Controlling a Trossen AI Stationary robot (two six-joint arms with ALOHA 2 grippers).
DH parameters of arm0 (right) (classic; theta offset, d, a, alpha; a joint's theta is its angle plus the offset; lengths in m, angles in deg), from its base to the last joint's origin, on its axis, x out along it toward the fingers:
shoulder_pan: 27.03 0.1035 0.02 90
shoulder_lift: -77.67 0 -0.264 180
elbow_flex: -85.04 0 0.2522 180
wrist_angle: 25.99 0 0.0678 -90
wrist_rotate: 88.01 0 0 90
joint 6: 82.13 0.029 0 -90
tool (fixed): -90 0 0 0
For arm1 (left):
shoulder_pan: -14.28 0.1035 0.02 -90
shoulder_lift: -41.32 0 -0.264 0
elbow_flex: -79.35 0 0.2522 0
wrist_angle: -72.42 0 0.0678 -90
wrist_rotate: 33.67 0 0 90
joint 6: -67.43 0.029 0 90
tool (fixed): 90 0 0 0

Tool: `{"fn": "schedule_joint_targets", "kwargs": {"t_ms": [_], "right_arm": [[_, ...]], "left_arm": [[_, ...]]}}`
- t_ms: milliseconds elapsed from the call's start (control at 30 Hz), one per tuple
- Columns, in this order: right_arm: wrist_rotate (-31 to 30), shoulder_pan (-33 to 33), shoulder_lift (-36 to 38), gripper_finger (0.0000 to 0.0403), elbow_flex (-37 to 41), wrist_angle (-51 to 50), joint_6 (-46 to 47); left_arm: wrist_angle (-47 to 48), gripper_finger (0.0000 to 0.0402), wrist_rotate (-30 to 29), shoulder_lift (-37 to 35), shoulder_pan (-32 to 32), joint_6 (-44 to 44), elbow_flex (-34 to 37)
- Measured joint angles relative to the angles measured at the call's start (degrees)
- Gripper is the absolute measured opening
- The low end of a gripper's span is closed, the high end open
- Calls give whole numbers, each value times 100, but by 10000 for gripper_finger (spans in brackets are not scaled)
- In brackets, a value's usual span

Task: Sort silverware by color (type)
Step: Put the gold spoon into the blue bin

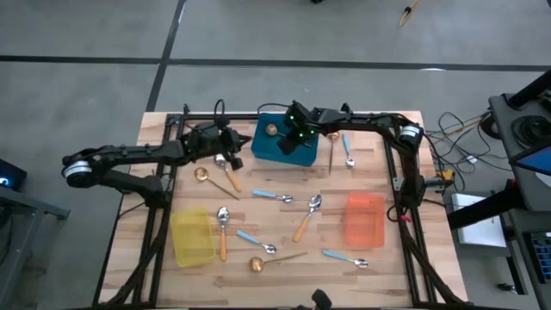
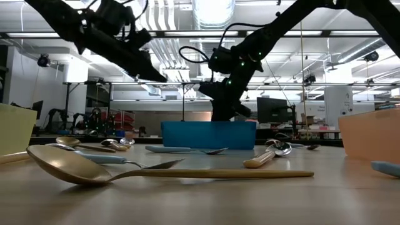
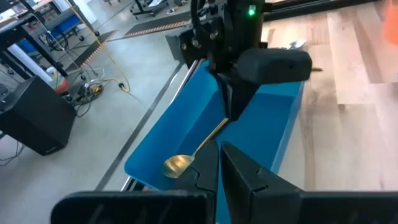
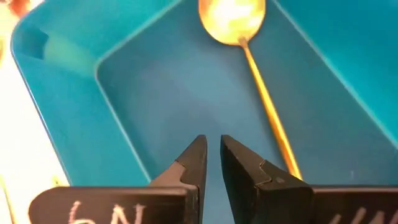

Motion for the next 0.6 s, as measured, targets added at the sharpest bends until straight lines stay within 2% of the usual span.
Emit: {"fn": "schedule_joint_targets", "kwargs": {"t_ms": [100, 333, 600], "right_arm": [[-42, 0, -179, 38, 4, 77, -4], [-874, -4, -248, 38, 7, 68, -4], [-911, 8, -237, 38, 7, -32, 129]], "left_arm": [[-257, 0, 0, 219, 2, 20, -2], [-476, 0, -2, 403, 11, 20, -4], [-503, 0, -2, 422, 17, 20, -4]]}}
